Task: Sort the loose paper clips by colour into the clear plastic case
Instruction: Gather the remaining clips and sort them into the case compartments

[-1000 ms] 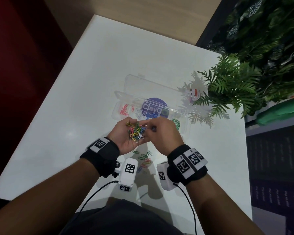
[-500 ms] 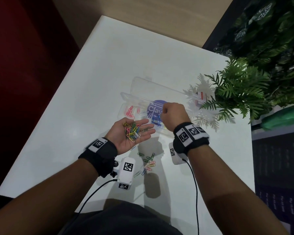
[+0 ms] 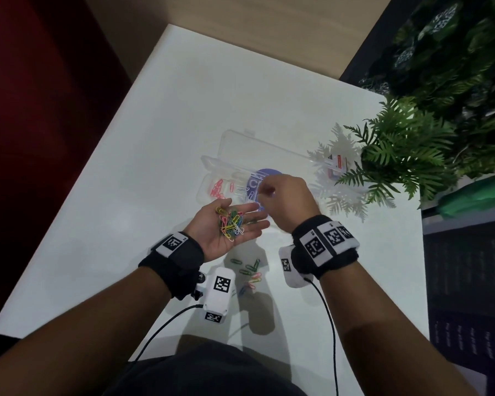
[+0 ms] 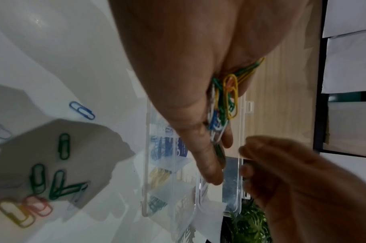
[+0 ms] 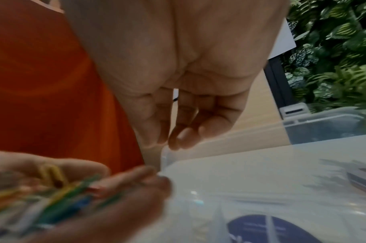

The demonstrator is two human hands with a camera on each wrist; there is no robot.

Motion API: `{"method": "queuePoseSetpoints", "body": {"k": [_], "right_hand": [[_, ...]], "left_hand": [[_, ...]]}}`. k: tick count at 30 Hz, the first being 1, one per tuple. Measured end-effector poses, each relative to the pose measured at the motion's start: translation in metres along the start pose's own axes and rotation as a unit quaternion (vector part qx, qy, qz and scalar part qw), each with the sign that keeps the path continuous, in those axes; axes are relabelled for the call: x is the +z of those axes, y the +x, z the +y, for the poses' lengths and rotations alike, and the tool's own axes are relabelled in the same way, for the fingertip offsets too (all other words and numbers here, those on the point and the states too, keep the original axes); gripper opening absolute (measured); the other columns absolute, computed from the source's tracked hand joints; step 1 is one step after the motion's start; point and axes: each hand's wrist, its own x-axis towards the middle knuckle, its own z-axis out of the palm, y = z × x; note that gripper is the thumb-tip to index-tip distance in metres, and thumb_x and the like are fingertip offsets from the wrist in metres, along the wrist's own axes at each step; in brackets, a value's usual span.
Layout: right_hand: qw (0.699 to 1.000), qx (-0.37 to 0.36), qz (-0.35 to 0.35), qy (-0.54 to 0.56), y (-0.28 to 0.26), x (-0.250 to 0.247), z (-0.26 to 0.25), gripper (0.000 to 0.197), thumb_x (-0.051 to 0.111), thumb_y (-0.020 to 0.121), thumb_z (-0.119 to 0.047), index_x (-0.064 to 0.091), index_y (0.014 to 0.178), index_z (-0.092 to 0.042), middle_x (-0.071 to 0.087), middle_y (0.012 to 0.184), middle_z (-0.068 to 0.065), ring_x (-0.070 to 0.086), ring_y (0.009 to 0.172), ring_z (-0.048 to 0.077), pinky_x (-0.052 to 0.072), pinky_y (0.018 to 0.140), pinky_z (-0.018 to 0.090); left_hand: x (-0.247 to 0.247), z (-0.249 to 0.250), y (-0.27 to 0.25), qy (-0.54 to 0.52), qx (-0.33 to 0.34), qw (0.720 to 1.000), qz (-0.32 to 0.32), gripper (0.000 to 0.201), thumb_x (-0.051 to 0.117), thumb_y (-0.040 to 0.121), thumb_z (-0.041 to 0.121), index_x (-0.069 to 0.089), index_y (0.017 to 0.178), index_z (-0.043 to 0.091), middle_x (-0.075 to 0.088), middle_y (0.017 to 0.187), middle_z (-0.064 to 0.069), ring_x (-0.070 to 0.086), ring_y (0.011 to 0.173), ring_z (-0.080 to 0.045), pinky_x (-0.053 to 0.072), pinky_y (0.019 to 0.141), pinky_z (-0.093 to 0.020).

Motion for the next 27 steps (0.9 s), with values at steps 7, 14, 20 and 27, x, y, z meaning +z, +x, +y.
{"method": "queuePoseSetpoints", "body": {"k": [7, 14, 20, 27], "right_hand": [[0.996, -0.074, -0.046, 0.019, -0.028, 0.014, -0.036, 0.017, 0.059, 0.084, -0.016, 0.064, 0.100, -0.021, 0.063, 0.100, 0.002, 0.058, 0.091, 0.019, 0.046, 0.073, 0.031], [0.996, -0.077, -0.021, 0.045, -0.034, 0.021, -0.037, 0.023, 0.055, 0.083, -0.008, 0.064, 0.101, -0.018, 0.067, 0.096, 0.005, 0.060, 0.089, 0.023, 0.049, 0.076, 0.035], [0.960, 0.011, 0.062, 0.273, -0.031, 0.005, -0.022, 0.020, 0.058, 0.084, -0.007, 0.066, 0.091, -0.024, 0.059, 0.073, -0.005, 0.056, 0.065, 0.008, 0.047, 0.066, 0.022], [0.992, -0.003, -0.025, 0.120, -0.042, -0.009, -0.005, 0.017, 0.058, 0.085, -0.010, 0.070, 0.093, -0.019, 0.066, 0.082, 0.003, 0.060, 0.073, 0.016, 0.049, 0.069, 0.028]], "left_hand": [[0.017, -0.013, 0.000, 0.016, 0.016, 1.000, 0.008, 0.042, 0.033, 0.102, 0.036, 0.060, 0.100, 0.004, 0.068, 0.073, -0.009, 0.069, 0.063, -0.018, 0.055, 0.052, -0.028], [0.021, -0.016, -0.002, 0.026, 0.027, 0.999, 0.011, 0.043, 0.039, 0.097, 0.044, 0.062, 0.086, 0.010, 0.066, 0.064, -0.003, 0.066, 0.056, -0.013, 0.055, 0.052, -0.022], [0.026, -0.015, -0.004, 0.001, 0.019, 0.999, -0.034, 0.057, 0.027, 0.101, 0.044, 0.066, 0.103, 0.002, 0.071, 0.091, -0.017, 0.071, 0.079, -0.027, 0.060, 0.068, -0.041], [0.021, -0.014, 0.000, -0.004, -0.001, 0.998, -0.070, 0.066, 0.025, 0.100, 0.045, 0.067, 0.101, -0.005, 0.065, 0.098, -0.022, 0.066, 0.087, -0.031, 0.058, 0.077, -0.043]]}}
